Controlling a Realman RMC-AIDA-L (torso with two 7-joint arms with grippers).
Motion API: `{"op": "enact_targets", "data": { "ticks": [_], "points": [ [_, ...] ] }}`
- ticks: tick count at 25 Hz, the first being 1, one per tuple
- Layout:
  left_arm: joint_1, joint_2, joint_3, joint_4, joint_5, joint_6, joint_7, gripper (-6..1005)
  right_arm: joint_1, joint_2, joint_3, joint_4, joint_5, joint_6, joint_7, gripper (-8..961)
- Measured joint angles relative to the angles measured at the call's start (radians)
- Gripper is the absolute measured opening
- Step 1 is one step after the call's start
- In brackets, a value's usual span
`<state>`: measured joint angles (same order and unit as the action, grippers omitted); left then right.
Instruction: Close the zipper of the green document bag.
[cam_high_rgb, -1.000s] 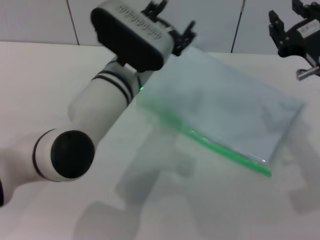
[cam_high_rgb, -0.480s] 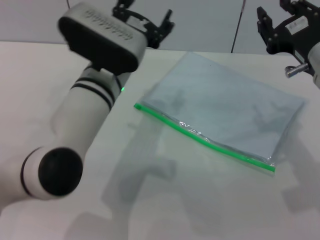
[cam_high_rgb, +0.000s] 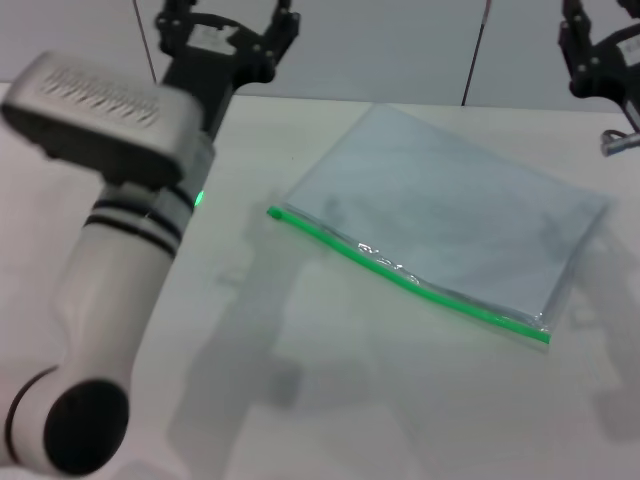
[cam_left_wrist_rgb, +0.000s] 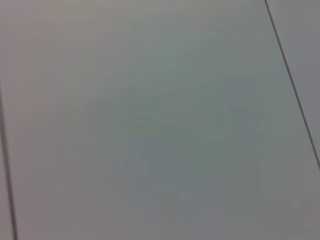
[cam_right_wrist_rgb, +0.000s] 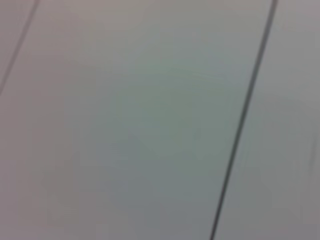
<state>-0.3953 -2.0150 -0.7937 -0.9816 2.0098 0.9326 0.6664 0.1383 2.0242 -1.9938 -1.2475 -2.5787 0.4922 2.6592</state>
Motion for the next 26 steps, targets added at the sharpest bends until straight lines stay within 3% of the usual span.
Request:
{"op": "enact_targets", "data": {
  "ticks": [5,8,12,18,26],
  "points": [
    [0.064,0.015,0.043,0.014,0.065,0.166,-0.168,850,0.012,-0.002,0.012,0.036,0.077,0.013,-0.001,434],
    [0.081,0.004,0.060,0.046,0.057,0.237,-0.172,851,0.012,-0.003,0.022,0.044,0.102,0.014,-0.004,435],
    [0.089,-0.018,0.068,0.050,-0.043,0.248,-0.072,851,-0.007,-0.002,0.022,0.050,0.135,0.014,-0.006,436],
    [0.080,-0.016,0.086,0.049,-0.158,0.253,-0.049,851,-0.047,0.003,0.011,0.074,0.140,0.065,-0.007,436],
    [0.068,-0.016,0.090,0.082,-0.188,0.246,-0.051,851,-0.042,0.001,-0.001,0.101,0.177,0.106,-0.004,436]
  ]
}}
